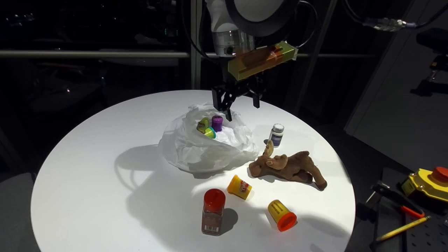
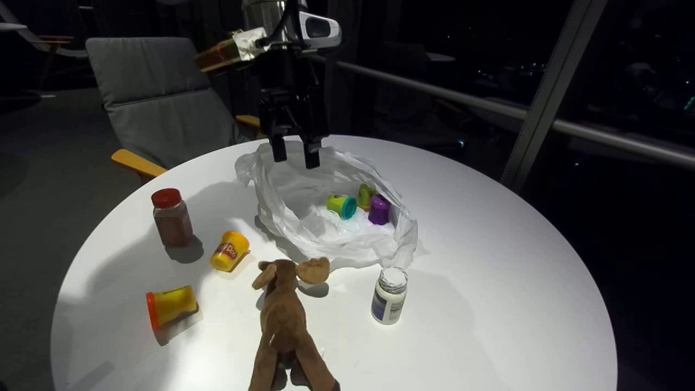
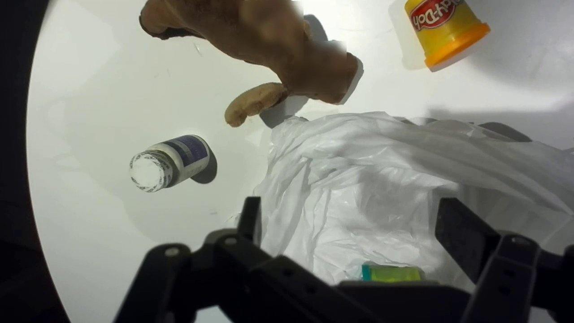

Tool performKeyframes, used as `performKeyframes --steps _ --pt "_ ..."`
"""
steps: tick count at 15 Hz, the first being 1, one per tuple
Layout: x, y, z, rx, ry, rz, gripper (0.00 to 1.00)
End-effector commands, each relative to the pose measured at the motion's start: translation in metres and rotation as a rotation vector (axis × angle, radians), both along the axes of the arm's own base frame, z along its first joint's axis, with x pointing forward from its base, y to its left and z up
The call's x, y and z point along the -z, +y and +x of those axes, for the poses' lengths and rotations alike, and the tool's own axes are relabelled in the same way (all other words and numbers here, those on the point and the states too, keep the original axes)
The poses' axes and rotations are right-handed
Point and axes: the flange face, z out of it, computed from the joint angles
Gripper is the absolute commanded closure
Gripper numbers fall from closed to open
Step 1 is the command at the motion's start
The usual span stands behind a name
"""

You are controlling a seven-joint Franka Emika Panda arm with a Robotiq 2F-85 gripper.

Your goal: Pick up the objects from the plastic and put them on the table

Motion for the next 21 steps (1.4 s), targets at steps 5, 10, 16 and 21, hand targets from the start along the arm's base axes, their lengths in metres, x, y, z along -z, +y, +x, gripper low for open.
performKeyframes --steps 5,10,16,21 --pt "0.049 0.001 0.032 -0.024 -0.027 0.021 0.0" --pt "0.063 0.006 0.032 -0.019 -0.005 0.006 0.0" --pt "0.061 0.01 0.039 -0.024 -0.007 0.003 0.0" --pt "0.076 0.002 0.048 0.094 -0.135 0.047 0.0"
